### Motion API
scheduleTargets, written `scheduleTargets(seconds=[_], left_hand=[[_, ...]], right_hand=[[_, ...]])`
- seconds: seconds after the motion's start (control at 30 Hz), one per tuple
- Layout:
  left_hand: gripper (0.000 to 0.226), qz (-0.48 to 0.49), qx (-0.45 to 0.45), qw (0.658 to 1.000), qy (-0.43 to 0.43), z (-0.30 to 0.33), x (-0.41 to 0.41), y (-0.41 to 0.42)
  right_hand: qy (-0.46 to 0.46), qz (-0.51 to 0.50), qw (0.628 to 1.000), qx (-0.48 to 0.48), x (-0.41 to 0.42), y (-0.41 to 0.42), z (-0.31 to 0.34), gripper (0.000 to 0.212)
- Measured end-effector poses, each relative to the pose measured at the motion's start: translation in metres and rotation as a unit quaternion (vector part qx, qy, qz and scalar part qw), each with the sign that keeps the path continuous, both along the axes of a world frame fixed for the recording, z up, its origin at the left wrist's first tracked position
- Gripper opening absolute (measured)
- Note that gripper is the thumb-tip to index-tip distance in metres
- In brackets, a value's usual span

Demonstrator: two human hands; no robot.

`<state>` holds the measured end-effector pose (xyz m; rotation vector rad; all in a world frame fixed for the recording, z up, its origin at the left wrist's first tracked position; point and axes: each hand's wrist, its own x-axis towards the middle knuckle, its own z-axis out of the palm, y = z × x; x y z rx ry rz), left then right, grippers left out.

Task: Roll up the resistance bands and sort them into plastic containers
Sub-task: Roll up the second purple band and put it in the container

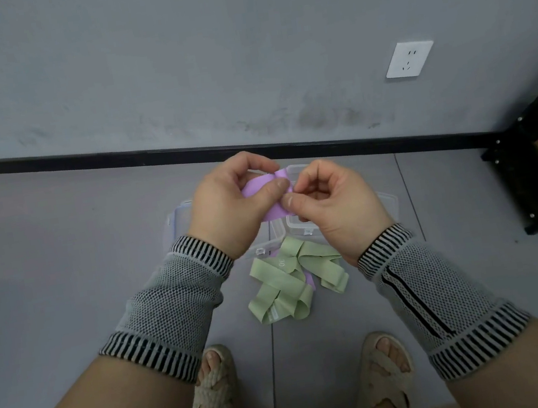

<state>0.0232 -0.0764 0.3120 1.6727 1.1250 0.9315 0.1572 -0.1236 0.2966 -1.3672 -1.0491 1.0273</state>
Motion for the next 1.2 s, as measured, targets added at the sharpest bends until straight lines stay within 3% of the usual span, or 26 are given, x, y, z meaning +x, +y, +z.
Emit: scheduleTargets(seconds=[0.17,0.4,0.53,0.67,0.93,1.1,1.2], left_hand=[[0.012,0.002,-0.011,1.000,-0.011,0.003,-0.002,0.002],[0.015,-0.009,-0.072,0.997,-0.016,0.003,-0.009,0.006],[0.021,-0.034,-0.084,0.996,0.000,0.003,-0.010,0.005],[0.021,-0.037,-0.079,0.996,0.018,0.004,-0.009,0.003],[0.021,-0.033,-0.064,0.997,0.041,0.002,-0.008,0.004],[0.021,-0.006,-0.070,0.997,0.033,0.001,-0.007,0.005],[0.020,0.022,-0.073,0.997,0.011,0.001,-0.010,0.006]], right_hand=[[-0.007,0.047,0.999,0.024,0.004,-0.003,0.005,0.027],[-0.181,0.105,0.978,0.021,0.010,-0.007,0.003,0.068],[-0.235,0.103,0.966,0.028,0.007,-0.007,0.002,0.064],[-0.216,0.092,0.972,0.020,0.007,-0.006,0.001,0.054],[-0.191,0.094,0.977,0.018,0.006,-0.007,0.000,0.054],[-0.129,0.091,0.987,0.024,0.004,-0.009,0.002,0.061],[-0.093,0.103,0.990,0.035,0.003,-0.008,0.004,0.051]])
